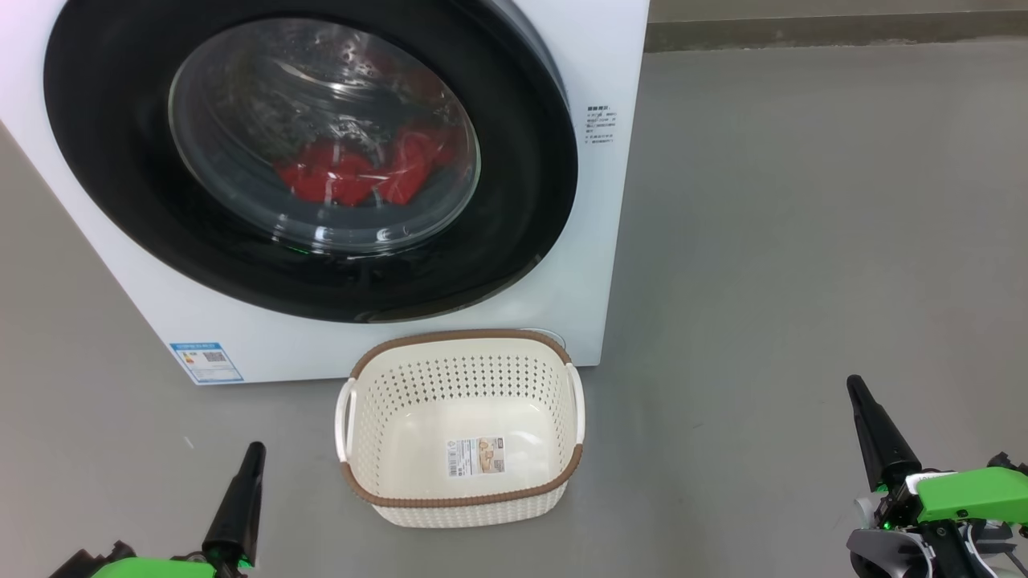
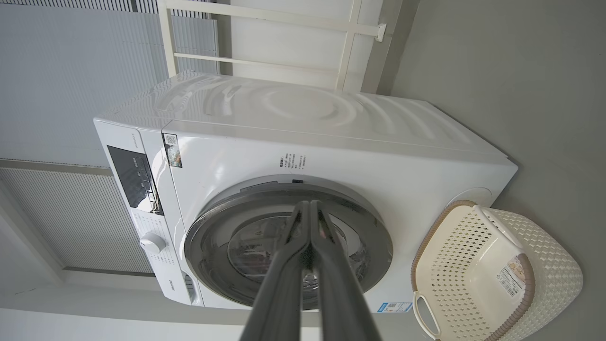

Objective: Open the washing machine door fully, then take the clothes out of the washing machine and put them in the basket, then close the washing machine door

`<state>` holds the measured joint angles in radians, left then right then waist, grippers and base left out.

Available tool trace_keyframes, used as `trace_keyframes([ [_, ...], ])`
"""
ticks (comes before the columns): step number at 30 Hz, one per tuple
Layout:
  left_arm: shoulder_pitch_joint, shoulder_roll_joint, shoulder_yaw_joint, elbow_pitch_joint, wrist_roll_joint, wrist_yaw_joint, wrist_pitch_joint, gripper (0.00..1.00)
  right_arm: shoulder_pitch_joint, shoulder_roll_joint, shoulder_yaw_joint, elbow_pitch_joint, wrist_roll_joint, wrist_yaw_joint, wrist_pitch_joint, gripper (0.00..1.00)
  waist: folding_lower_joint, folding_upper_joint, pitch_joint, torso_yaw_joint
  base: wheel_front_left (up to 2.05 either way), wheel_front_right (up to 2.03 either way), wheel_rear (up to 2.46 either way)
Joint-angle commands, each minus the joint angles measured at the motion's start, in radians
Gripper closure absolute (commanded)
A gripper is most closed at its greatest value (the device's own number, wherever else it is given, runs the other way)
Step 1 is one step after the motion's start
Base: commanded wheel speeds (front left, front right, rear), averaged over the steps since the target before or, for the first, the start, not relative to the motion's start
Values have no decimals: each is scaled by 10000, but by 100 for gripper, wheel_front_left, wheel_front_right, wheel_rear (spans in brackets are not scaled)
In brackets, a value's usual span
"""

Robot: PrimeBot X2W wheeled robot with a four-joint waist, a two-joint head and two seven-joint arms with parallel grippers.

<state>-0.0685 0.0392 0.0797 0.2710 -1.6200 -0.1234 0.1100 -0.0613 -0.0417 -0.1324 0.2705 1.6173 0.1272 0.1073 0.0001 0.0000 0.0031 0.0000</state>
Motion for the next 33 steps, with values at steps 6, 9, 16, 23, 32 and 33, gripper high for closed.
trace_keyframes([
  [6,-396,111,352,-261,123,-73,41,100,-467,-87,177,-257,-95,35,67,100,0,0,0,0,0,0,0],
  [9,-396,111,352,-261,123,-73,41,100,-467,-87,177,-257,-95,35,67,100,0,0,0,0,0,0,0],
  [16,-396,111,352,-261,124,-73,41,100,-467,-87,176,-257,-96,35,67,100,0,0,0,0,0,0,0],
  [23,-396,110,352,-261,124,-73,41,100,-467,-86,176,-257,-96,35,67,100,0,0,0,0,0,0,0],
  [32,356,-159,-100,603,-4,12,-19,0,399,228,95,643,-3,-4,-32,0,-1,0,3,-2,0,0,0],
  [33,323,-157,-127,608,-5,14,-39,0,369,225,119,649,-9,-3,-52,0,0,0,5,-2,0,0,0],
])
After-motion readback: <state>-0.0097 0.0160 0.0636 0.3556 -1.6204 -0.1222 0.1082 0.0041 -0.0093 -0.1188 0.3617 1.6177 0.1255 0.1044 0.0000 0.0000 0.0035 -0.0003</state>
